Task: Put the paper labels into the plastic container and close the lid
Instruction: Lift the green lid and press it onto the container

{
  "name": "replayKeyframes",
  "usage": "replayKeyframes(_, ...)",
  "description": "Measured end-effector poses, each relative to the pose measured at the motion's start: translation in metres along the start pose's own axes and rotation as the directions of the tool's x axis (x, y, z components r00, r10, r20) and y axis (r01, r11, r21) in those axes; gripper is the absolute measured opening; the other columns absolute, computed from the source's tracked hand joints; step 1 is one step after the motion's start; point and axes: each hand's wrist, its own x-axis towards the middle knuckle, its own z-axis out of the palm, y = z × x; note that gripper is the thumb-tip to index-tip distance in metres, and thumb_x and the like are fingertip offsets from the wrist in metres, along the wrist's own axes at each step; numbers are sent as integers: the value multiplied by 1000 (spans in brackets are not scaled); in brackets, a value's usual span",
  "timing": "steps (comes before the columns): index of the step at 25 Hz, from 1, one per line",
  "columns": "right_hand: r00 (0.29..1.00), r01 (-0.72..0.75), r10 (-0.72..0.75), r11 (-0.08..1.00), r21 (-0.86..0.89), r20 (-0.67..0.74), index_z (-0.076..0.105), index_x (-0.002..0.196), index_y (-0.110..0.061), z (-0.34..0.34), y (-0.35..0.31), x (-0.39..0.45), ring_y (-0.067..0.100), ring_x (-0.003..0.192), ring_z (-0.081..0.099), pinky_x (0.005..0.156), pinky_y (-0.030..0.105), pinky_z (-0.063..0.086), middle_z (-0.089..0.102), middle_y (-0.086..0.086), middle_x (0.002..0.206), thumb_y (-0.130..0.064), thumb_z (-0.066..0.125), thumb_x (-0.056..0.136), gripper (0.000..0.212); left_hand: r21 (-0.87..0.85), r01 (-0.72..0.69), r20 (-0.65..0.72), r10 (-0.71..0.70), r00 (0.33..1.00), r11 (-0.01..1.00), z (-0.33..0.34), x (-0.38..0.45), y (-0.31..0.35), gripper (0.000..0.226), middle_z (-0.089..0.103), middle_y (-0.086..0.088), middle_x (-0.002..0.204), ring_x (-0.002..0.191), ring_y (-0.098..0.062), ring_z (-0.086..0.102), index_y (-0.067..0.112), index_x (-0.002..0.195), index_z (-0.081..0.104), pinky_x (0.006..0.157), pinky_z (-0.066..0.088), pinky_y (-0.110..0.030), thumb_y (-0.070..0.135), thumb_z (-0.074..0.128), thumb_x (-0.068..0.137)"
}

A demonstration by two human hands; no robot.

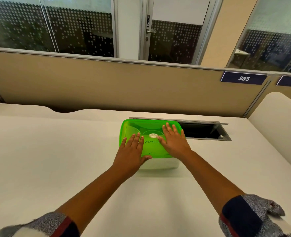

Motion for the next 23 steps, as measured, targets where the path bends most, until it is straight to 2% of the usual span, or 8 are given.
replayKeyframes(7, 990, 98, -102, 994, -37, -95, 8, 150, -17, 14, -6, -68, 21, 148, 2, 120, 42, 1, 5, 3, 161, -54, 25, 95, 69, 10, -49, 59, 48, 997, 999, -6, 1, -5, 76, 4, -6, 160, 147, -21, 2, 11, 149, 5, 119, 5, -42, 57, 25, 92)
replayKeyframes(12, 988, 116, -120, 992, -50, -93, 6, 150, -13, 14, -8, -83, 23, 148, 2, 121, 38, 2, 5, 6, 160, -45, 27, 98, 64, 75, 15, 4, -16, 1000, 997, -9, -18, -6, 80, 4, -6, 160, 147, -22, 2, 12, 149, 3, 119, 5, -41, 57, -8, 84)
replayKeyframes(14, 987, 118, -122, 992, -47, -109, 6, 150, -12, 16, -6, -90, 24, 148, 0, 121, 37, 1, 4, 7, 160, -42, 28, 99, 63, 68, 51, -40, -48, 998, 996, -8, -30, -5, 67, 2, -6, 160, 147, -22, 0, 12, 149, 0, 120, 5, -40, 49, 14, 95)
replayKeyframes(16, 981, 123, -128, 992, -39, -148, 8, 149, -11, 18, -6, -100, 26, 148, -1, 121, 38, 2, 5, 8, 160, -42, 31, 98, 64, 25, 34, -84, -32, 996, 999, -8, -44, -4, 68, 1, -6, 159, 147, -24, 1, 11, 148, 1, 120, 6, -39, 45, 28, 96)
replayKeyframes(18, 961, 149, -163, 986, -81, -222, 24, 146, -7, 20, -12, -116, 32, 146, 16, 119, 43, 15, 20, 11, 157, -40, 43, 95, 64, -16, -29, -153, 26, 988, 999, -11, -66, 3, 66, 21, -9, 156, 143, -29, 22, 7, 146, 21, 116, 23, -43, 41, 40, 93)
replayKeyframes(20, 935, 164, -188, 981, -102, -300, 47, 135, -4, 30, -21, -132, 37, 133, 41, 112, 45, 32, 44, 14, 145, -38, 57, 88, 60, -18, -96, -156, 92, 983, 995, -4, -89, 12, 59, 51, -10, 139, 126, -29, 51, 5, 132, 50, 98, 47, -44, 42, 41, 87)
replayKeyframes(21, 928, 161, -185, 982, -100, -323, 50, 133, -4, 38, -23, -139, 37, 130, 45, 113, 41, 29, 48, 14, 142, -41, 53, 89, 58, -22, -85, -139, 81, 987, 996, 2, -100, 15, 60, 57, -9, 134, 120, -27, 57, 5, 127, 56, 91, 51, -44, 45, 35, 87)
replayKeyframes(23, 952, 119, -137, 990, -81, -273, 42, 139, -7, 51, -27, -153, 36, 137, 36, 119, 41, 9, 39, 12, 148, -48, 30, 93, 63, -102, -63, -71, 56, 996, 993, 21, -117, 19, 64, 46, -9, 143, 129, -30, 47, 6, 135, 47, 100, 43, -47, 48, 25, 92)
